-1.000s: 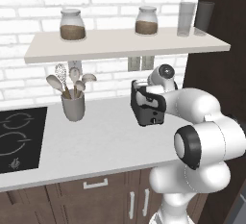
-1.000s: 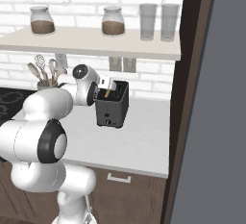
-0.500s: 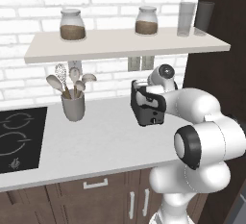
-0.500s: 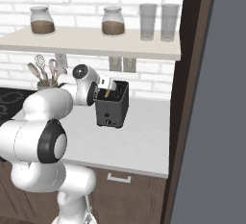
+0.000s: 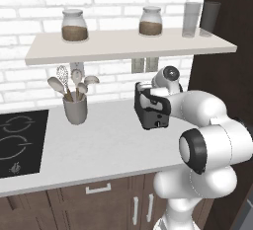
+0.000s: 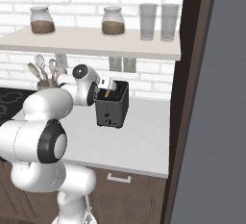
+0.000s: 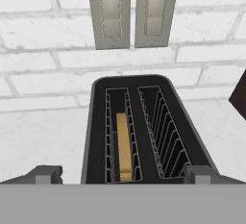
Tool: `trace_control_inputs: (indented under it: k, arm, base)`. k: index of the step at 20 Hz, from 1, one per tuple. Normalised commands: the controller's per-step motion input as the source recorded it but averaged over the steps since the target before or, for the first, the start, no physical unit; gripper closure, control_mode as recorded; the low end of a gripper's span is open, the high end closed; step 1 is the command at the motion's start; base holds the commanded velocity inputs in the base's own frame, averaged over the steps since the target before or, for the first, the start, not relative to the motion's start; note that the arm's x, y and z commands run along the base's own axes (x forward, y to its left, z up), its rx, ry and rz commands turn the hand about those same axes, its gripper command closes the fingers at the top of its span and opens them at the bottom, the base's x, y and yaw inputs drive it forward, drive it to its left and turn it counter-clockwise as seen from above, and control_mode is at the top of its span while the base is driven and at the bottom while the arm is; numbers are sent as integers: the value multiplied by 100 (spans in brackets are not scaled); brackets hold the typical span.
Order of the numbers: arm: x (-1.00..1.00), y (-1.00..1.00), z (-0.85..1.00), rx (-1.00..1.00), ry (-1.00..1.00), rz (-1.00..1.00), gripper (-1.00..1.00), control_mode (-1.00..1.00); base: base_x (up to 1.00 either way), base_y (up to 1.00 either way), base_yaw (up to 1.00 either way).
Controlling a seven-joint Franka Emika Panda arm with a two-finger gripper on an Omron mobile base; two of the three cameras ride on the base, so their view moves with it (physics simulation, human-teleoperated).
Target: Start the toaster. Once the lever pops up, take the bread to the plate on the dining counter.
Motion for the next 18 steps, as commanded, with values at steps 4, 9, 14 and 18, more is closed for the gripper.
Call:
trace_control_inputs:
  k: [4,9,14,18]
  arm:
    - [0,0,0,0,0,0,-100,-100]
    - [0,0,0,0,0,0,-100,-100]
    - [0,0,0,0,0,0,-100,-100]
    - [0,0,0,0,0,0,-100,-100]
  base:
    - [0,0,0]
    - [0,0,0]
    - [0,0,0]
    - [0,0,0]
